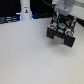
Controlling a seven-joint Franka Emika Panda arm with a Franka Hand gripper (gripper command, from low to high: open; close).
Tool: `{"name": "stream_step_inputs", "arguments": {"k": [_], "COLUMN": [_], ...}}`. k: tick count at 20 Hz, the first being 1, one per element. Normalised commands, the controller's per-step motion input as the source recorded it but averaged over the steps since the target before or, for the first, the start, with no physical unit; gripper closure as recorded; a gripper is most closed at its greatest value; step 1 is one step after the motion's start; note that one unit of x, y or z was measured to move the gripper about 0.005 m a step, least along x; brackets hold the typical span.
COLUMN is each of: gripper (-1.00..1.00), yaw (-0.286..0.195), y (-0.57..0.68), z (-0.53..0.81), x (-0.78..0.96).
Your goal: Open the kcup holder, insert the kcup into the holder, and close the kcup holder
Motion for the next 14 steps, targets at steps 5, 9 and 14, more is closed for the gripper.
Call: {"name": "stream_step_inputs", "arguments": {"k": [5, 9, 14], "gripper": [-1.0, -1.0, -1.0], "yaw": [0.117, 0.085, 0.047], "y": [-0.33, -0.4, -0.45], "z": [0.45, 0.32, 0.22], "x": [0.36, 0.44, 0.54]}}
